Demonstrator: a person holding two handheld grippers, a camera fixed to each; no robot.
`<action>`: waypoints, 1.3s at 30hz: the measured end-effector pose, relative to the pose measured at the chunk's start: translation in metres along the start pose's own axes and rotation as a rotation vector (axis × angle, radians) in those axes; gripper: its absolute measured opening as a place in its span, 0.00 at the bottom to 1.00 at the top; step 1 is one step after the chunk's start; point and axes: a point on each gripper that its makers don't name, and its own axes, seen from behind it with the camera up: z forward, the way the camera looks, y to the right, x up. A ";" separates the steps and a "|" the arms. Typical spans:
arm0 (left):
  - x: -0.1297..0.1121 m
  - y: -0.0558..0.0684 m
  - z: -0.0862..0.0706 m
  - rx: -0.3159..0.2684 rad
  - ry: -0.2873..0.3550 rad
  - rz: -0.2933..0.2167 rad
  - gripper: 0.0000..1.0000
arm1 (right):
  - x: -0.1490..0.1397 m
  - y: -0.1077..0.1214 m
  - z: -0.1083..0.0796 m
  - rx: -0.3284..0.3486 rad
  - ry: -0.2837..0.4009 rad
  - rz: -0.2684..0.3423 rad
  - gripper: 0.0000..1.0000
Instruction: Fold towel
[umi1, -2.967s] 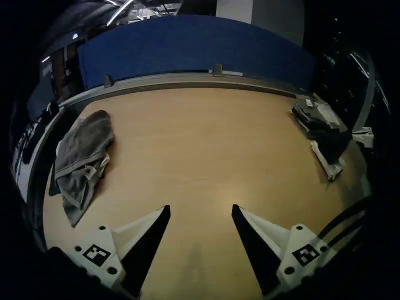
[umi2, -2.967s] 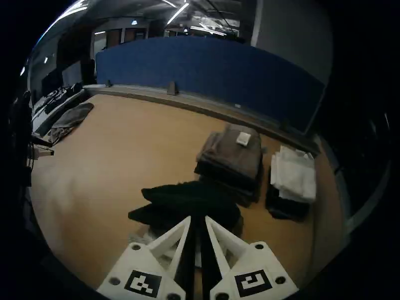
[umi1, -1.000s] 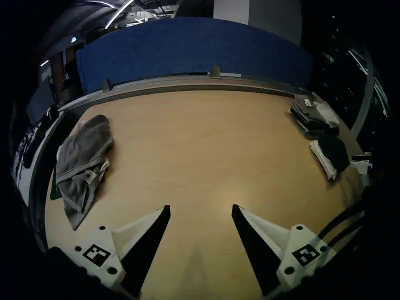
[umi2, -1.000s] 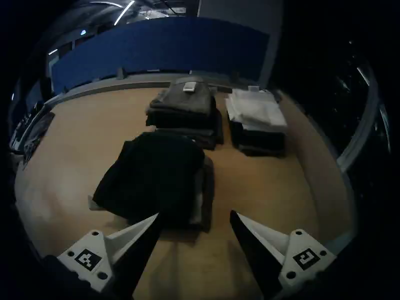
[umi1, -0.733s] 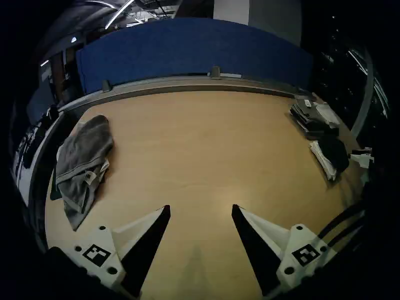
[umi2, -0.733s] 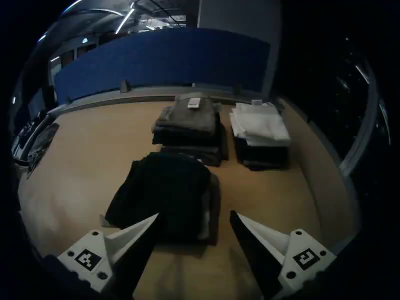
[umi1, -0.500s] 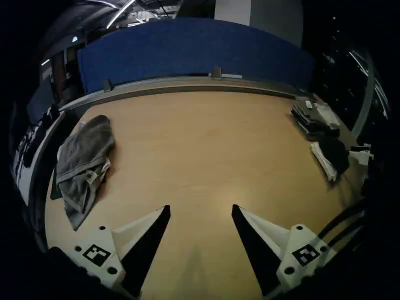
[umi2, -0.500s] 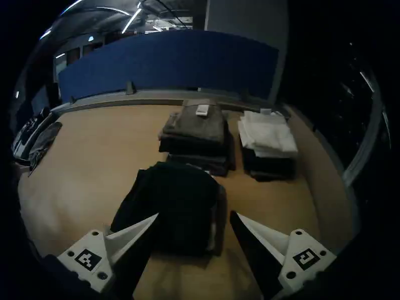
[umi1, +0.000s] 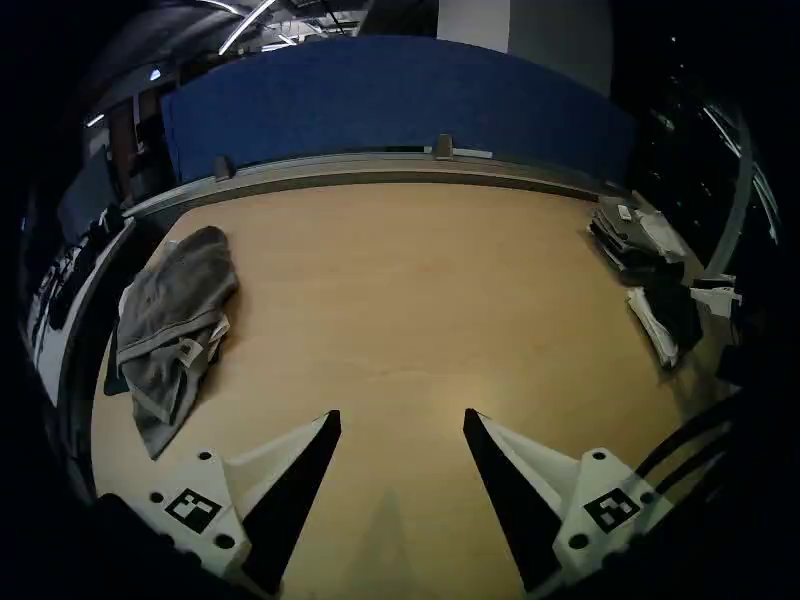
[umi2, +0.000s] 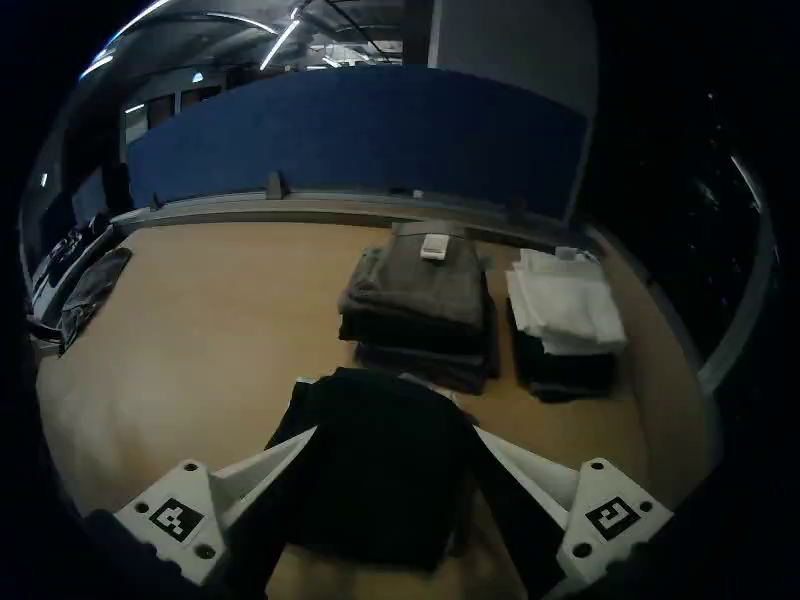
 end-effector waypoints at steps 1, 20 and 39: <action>0.000 -0.001 0.000 0.001 -0.001 0.000 0.91 | 0.000 -0.001 0.001 0.001 0.000 0.000 1.00; -0.003 -0.007 0.003 0.016 -0.005 -0.002 0.91 | -0.020 0.003 0.028 0.018 -0.048 0.010 1.00; -0.004 -0.006 0.005 0.018 -0.007 -0.001 0.91 | -0.032 0.000 0.042 0.031 -0.086 -0.026 1.00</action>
